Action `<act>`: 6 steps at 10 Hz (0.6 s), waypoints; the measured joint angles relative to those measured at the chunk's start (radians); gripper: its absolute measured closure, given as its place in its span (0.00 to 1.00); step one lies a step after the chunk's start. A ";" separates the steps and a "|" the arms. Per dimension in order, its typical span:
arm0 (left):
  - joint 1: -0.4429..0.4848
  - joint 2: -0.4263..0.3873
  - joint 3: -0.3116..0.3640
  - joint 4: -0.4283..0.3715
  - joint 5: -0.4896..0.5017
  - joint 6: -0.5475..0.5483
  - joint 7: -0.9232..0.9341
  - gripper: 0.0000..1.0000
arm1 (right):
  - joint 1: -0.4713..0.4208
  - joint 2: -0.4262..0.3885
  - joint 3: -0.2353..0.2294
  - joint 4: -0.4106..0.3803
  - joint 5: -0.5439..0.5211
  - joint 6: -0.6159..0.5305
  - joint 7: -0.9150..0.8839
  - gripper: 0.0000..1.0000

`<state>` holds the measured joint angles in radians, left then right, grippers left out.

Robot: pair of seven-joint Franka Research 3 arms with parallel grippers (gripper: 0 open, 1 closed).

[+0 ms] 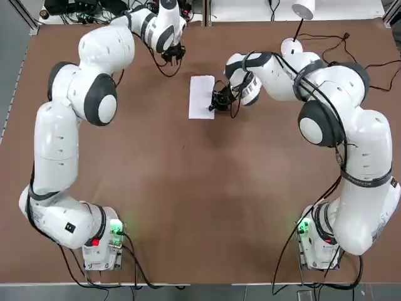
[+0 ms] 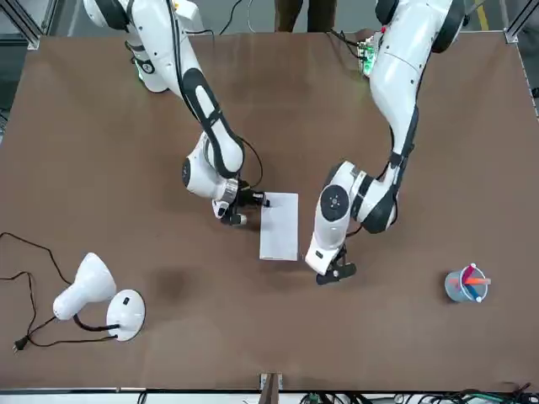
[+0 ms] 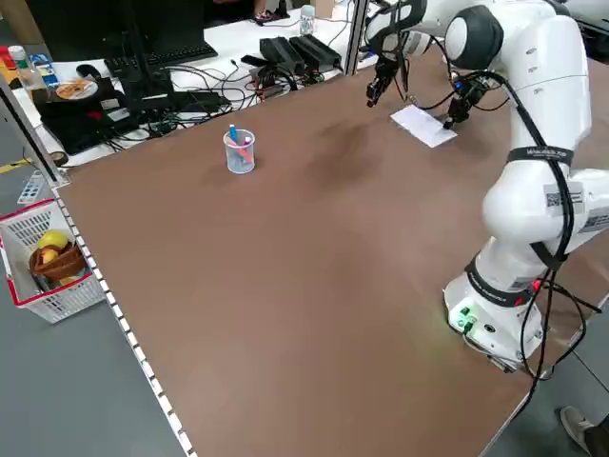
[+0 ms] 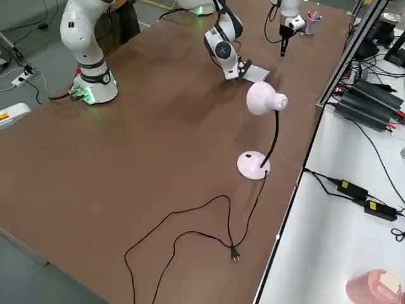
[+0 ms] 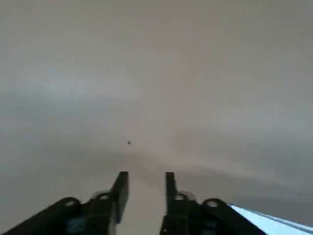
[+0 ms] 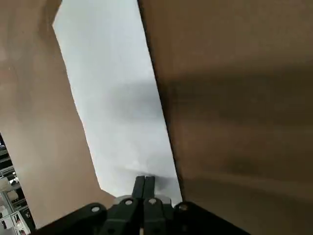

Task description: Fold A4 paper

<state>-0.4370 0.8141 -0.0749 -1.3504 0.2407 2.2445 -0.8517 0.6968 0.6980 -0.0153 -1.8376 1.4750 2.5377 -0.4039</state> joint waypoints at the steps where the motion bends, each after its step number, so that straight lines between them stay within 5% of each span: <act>1: 0.006 0.000 -0.001 0.001 0.000 0.001 -0.011 0.44 | 0.002 0.000 0.000 0.000 0.000 0.000 0.000 0.98; 4: 0.009 0.000 -0.003 0.012 -0.003 0.001 -0.038 0.01 | 0.020 0.002 0.000 0.000 0.000 0.029 0.000 0.98; 6: 0.027 -0.001 -0.004 0.034 -0.027 0.006 -0.076 0.00 | 0.026 0.003 0.000 0.001 0.000 0.046 0.000 0.99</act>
<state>-0.4095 0.8131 -0.0787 -1.3162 0.2137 2.2509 -0.9278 0.7229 0.7007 -0.0156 -1.8363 1.4750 2.5841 -0.4039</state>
